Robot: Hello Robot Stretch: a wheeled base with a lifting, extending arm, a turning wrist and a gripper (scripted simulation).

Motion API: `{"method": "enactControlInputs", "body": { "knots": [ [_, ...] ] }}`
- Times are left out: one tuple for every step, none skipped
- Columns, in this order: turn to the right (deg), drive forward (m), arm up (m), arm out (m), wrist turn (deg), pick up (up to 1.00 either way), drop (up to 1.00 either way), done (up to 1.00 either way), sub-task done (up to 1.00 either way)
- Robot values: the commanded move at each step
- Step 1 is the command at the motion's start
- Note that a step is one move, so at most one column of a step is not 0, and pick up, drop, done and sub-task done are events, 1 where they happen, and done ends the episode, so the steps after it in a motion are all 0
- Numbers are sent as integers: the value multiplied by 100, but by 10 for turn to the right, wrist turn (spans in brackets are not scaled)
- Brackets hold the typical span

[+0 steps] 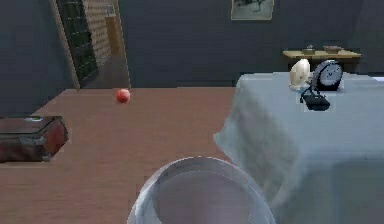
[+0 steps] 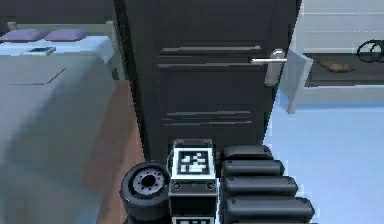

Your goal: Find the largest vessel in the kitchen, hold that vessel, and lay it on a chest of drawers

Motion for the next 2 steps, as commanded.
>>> {"method": "enactControlInputs", "body": {
  "knots": [
    [0, 70, 0, 0, 0, 0, 0, 0, 0],
    [-30, 0, 0, 0, 0, 0, 0, 0, 0]
  ]
}}
